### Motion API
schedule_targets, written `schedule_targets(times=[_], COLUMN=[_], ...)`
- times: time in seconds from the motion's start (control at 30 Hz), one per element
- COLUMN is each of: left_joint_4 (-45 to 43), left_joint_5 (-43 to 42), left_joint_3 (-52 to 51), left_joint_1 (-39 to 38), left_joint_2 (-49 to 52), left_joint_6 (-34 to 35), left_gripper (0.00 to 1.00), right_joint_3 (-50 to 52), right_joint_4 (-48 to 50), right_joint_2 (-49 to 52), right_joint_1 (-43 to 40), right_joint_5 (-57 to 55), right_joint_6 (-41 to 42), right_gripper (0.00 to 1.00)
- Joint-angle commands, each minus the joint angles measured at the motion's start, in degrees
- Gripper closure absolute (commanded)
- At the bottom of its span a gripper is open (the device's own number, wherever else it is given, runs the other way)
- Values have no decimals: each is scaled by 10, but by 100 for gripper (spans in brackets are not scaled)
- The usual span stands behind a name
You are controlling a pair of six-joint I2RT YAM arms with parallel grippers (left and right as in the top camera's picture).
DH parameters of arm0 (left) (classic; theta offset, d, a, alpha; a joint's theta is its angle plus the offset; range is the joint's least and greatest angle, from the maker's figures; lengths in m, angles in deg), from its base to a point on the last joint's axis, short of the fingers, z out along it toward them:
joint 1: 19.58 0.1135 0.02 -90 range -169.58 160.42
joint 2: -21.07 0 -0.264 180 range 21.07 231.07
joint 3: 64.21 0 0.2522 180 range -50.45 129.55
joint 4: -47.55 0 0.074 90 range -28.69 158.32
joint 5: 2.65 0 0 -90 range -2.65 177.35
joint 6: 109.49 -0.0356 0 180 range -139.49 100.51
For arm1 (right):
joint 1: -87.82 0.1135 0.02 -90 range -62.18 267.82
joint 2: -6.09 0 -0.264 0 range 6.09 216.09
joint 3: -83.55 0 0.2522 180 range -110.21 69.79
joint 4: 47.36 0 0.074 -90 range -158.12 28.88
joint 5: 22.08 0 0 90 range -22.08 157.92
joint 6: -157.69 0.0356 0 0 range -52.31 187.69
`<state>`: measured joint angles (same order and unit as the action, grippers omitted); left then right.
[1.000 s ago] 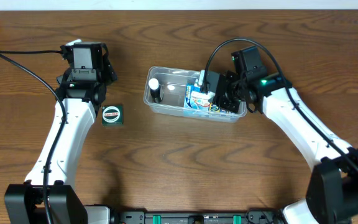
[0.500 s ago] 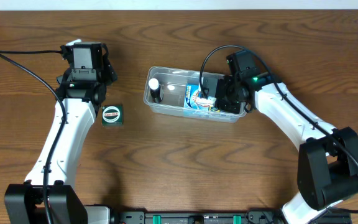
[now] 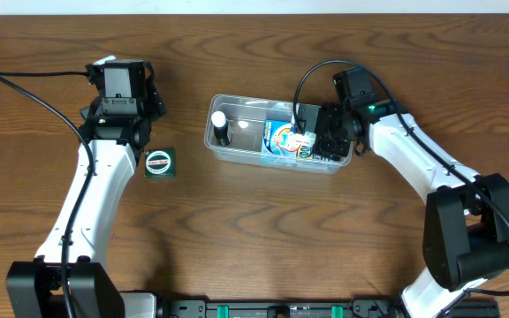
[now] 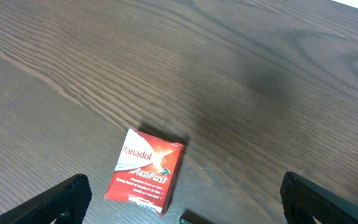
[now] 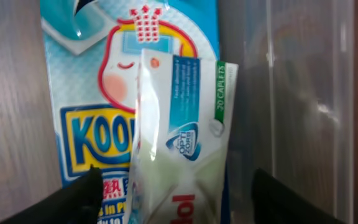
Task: Pack container
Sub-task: 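Lower the white box into the container's right end and open the right gripper, then raise the right gripper and withdraw it to the upper right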
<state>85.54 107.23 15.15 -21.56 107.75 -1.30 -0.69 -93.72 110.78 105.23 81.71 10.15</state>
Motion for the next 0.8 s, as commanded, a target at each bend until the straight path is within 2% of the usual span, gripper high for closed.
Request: schedule_targets(times=[0.0,0.13,0.27,0.4,0.5,0.77], left_joint_4=[2,2,2,2,2,2], left_joint_5=[8,8,8,8,8,8], left_joint_3=[6,6,6,6,6,6], left_joint_1=[2,2,2,2,2,2], left_joint_2=[-3,-3,-3,-3,-3,-3], left_joint_6=[-1,-1,-1,-1,-1,-1], left_gripper=[2,2,2,2,2,2], right_joint_3=[-8,-8,-21,-52,-78,-107], right_joint_4=[3,14,37,61,67,110], right_joint_2=[3,1,-14,-33,-42,-45], right_joint_1=[-2,-2,3,5,3,-33], right_joint_5=[15,16,47,56,50,-146], right_joint_6=[1,6,58,172,245,470], right_gripper=[20,19,22,24,20,11])
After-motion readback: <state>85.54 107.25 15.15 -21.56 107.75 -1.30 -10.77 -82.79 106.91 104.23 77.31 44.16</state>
